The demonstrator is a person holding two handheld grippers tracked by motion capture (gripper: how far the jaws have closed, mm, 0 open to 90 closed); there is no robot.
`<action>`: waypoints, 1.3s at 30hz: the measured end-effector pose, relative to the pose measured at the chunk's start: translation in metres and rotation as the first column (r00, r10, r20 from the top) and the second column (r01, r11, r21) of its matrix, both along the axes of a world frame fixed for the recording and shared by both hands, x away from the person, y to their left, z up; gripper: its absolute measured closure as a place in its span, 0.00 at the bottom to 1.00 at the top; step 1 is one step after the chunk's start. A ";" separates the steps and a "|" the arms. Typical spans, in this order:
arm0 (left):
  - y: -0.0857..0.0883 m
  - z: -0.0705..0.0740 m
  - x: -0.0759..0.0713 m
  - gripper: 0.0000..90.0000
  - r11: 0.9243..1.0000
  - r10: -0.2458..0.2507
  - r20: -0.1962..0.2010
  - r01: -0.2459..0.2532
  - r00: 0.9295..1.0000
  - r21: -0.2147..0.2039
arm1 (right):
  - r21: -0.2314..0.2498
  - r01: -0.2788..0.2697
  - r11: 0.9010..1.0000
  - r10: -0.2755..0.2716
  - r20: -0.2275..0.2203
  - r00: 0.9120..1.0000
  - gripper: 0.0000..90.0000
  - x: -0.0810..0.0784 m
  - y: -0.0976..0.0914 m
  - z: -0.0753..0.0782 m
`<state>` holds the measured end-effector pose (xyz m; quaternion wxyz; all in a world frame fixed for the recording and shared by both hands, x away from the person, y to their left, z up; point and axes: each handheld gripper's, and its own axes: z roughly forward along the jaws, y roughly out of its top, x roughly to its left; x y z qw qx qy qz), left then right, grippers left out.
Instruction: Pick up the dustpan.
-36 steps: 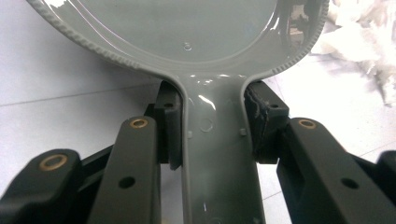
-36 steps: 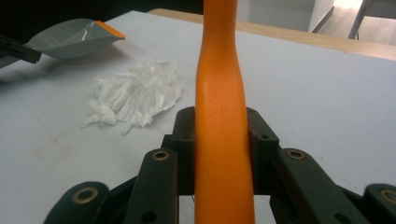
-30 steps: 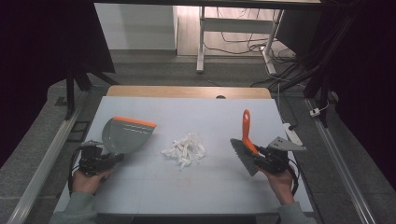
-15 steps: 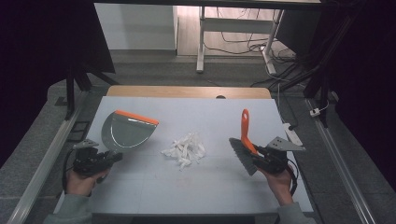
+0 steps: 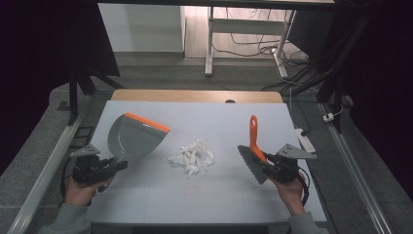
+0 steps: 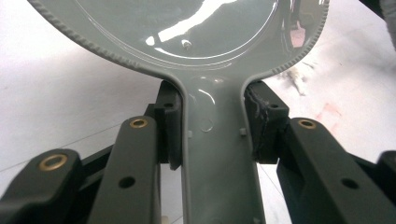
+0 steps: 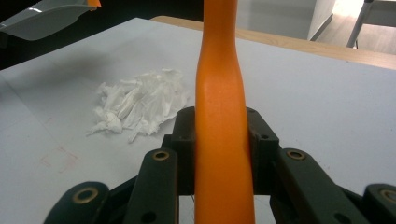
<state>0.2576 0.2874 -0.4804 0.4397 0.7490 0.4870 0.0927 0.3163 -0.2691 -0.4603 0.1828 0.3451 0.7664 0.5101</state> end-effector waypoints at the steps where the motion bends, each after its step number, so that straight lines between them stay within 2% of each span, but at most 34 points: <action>1: -0.001 0.001 0.000 0.69 1.000 -0.017 0.006 0.017 1.000 0.002 | -0.001 0.001 1.000 -0.001 0.001 1.000 0.78 0.000 0.000 0.000; 5: -0.005 0.004 -0.003 0.69 0.997 -0.069 0.028 0.069 0.997 0.018 | -0.002 0.000 1.000 0.000 0.000 1.000 0.78 -0.001 0.000 0.000; 10: -0.007 0.008 -0.006 0.69 0.995 -0.100 0.031 0.099 0.994 0.026 | -0.006 0.000 1.000 0.000 0.002 1.000 0.78 -0.001 0.000 0.000; 14: -0.008 0.009 -0.007 0.69 0.990 -0.141 0.035 0.140 0.989 0.035 | -0.010 -0.002 1.000 0.002 0.004 1.000 0.78 -0.002 0.002 0.000; 18: -0.014 0.012 -0.010 0.69 0.975 -0.214 0.037 0.212 0.976 0.060 | -0.018 -0.006 1.000 0.006 0.007 1.000 0.78 -0.003 0.004 0.000; 21: -0.019 0.012 -0.011 0.69 0.968 -0.240 0.027 0.237 0.970 0.086 | -0.017 -0.006 1.000 0.007 0.005 1.000 0.78 -0.002 0.004 -0.001; 25: -0.024 0.010 -0.010 0.69 0.961 -0.254 0.019 0.251 0.967 0.118 | -0.022 -0.005 1.000 0.005 0.004 1.000 0.78 -0.002 0.004 -0.002; 29: -0.028 0.007 -0.010 0.69 0.946 -0.293 0.003 0.289 0.956 0.145 | -0.028 -0.007 1.000 0.007 0.005 1.000 0.78 -0.003 0.004 -0.002; 32: -0.029 0.006 -0.010 0.69 0.938 -0.316 -0.012 0.314 0.949 0.147 | -0.029 -0.009 1.000 0.009 0.005 1.000 0.78 -0.002 0.005 -0.002; 36: -0.030 0.004 -0.010 0.69 0.919 -0.361 -0.048 0.364 0.931 0.152 | -0.028 -0.010 1.000 0.010 -0.001 1.000 0.78 -0.002 0.005 -0.004; 39: -0.032 0.003 -0.012 0.69 0.912 -0.372 -0.069 0.378 0.926 0.162 | -0.031 -0.011 0.999 0.011 -0.001 1.000 0.78 -0.002 0.005 -0.004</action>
